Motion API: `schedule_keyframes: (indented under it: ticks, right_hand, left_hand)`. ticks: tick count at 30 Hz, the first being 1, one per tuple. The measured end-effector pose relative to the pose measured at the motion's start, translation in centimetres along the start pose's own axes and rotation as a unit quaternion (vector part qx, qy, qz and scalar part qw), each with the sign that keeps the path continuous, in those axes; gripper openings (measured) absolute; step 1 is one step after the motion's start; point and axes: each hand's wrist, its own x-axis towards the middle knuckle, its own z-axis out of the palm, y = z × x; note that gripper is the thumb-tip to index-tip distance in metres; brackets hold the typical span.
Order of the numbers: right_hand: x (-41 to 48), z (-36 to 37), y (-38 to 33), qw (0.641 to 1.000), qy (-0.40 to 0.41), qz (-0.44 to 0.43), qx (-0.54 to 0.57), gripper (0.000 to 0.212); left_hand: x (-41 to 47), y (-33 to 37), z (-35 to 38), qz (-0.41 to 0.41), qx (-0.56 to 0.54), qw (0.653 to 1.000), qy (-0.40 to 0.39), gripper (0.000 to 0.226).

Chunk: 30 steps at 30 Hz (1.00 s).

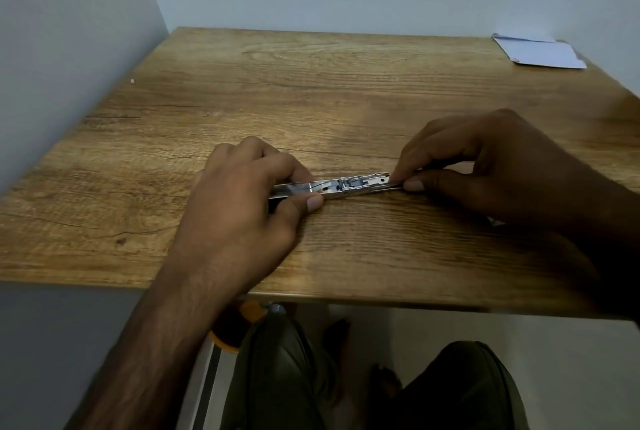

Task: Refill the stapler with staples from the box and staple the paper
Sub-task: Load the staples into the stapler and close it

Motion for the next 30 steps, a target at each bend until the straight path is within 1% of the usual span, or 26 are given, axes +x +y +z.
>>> schedule_keyframes:
  ticks: [4, 7, 9, 11, 15, 18, 20, 22, 25, 28, 30]
  right_hand:
    - [-0.1, 0.2, 0.0, 1.000, 0.011, 0.024, -0.003, 0.020]
    - [-0.1, 0.1, -0.2, 0.999, 0.014, 0.050, -0.007, 0.025]
    - [0.0, 0.0, -0.4, 0.997, -0.008, 0.055, -0.044, 0.019]
    - [0.1, -0.3, -0.6, 0.996, -0.024, 0.063, -0.058, 0.014]
    - [0.4, -0.6, -1.2, 0.994, -0.031, 0.087, -0.063, 0.011]
    - [0.4, -0.7, -1.5, 0.993, -0.013, 0.098, -0.064, 0.010]
    - [0.4, -0.8, -1.6, 0.993, -0.002, 0.099, -0.065, 0.008]
    - [0.3, -0.8, -1.7, 0.994, 0.009, 0.093, -0.053, 0.008]
    - [0.1, -1.1, -2.0, 0.996, 0.031, 0.076, -0.017, 0.007]
    - [0.1, -1.2, -2.4, 0.995, 0.053, 0.065, 0.060, 0.011]
    - [0.2, -0.9, -2.7, 0.989, 0.083, 0.061, 0.104, 0.018]
  left_hand:
    - [0.0, -0.3, 0.1, 0.002, -0.009, 1.000, 0.008, 0.023]
    - [0.0, -0.5, 0.1, -0.018, -0.013, 0.999, 0.042, 0.026]
    - [-0.1, -0.6, 0.2, -0.026, -0.007, 0.998, 0.059, 0.026]
    - [-0.1, -0.8, 0.2, -0.022, -0.020, 0.997, 0.064, 0.027]
    - [0.1, -0.7, 0.0, -0.023, -0.125, 0.990, 0.054, 0.027]
    - [0.2, -0.1, -0.2, -0.027, -0.245, 0.968, 0.047, 0.023]
    - [0.6, 0.5, -0.2, -0.016, -0.259, 0.965, 0.048, 0.023]
    - [0.9, 1.3, 0.0, -0.008, -0.283, 0.959, 0.029, 0.021]
    - [1.5, 2.0, 0.5, -0.016, -0.341, 0.940, -0.004, 0.021]
    - [2.2, 2.6, 1.0, -0.009, -0.371, 0.928, -0.033, 0.021]
    - [2.4, 3.1, 1.2, -0.009, -0.383, 0.922, -0.059, 0.020]
